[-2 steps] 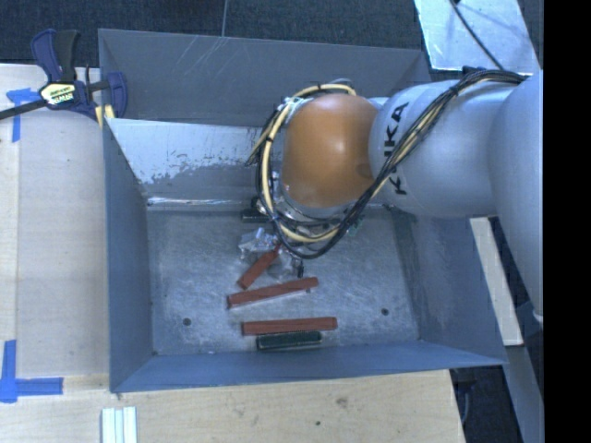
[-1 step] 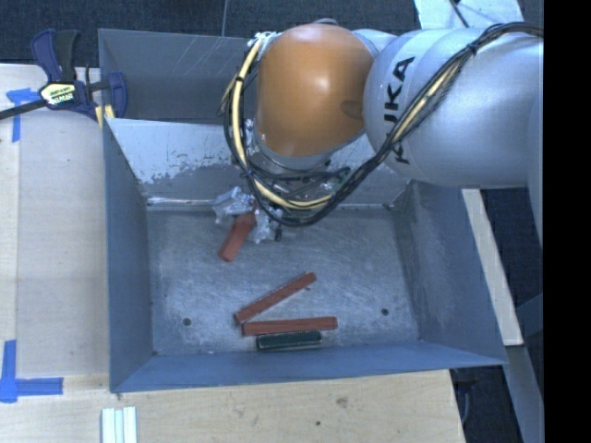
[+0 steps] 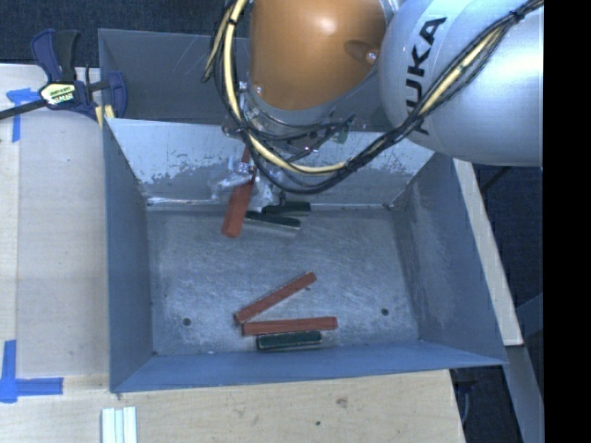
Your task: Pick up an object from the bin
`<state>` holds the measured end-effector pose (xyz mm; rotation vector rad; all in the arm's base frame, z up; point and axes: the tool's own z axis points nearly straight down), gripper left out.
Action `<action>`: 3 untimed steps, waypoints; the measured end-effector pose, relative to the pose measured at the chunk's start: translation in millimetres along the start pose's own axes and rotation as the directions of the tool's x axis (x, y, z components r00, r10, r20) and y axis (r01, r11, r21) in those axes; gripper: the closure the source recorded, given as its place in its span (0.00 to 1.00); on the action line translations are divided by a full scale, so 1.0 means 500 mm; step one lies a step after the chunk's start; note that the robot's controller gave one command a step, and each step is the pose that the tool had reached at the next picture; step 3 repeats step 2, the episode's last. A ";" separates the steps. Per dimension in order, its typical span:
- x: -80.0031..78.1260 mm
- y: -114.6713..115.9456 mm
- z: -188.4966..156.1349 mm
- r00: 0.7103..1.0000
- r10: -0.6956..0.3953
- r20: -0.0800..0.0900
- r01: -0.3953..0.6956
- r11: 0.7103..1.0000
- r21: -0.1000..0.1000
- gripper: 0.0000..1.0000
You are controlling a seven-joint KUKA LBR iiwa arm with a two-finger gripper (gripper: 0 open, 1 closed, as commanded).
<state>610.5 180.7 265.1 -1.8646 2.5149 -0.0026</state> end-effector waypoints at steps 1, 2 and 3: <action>-0.006 0.038 0.023 0.958 -0.286 -0.003 0.286 0.958 -0.010 1.00; -0.006 -0.023 0.034 0.951 -0.308 -0.002 0.308 0.951 -0.006 1.00; -0.006 -0.023 0.034 0.951 -0.308 -0.002 0.308 0.951 -0.006 1.00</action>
Offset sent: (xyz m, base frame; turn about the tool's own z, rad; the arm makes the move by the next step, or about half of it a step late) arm -0.0169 0.0080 -0.0114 -0.2899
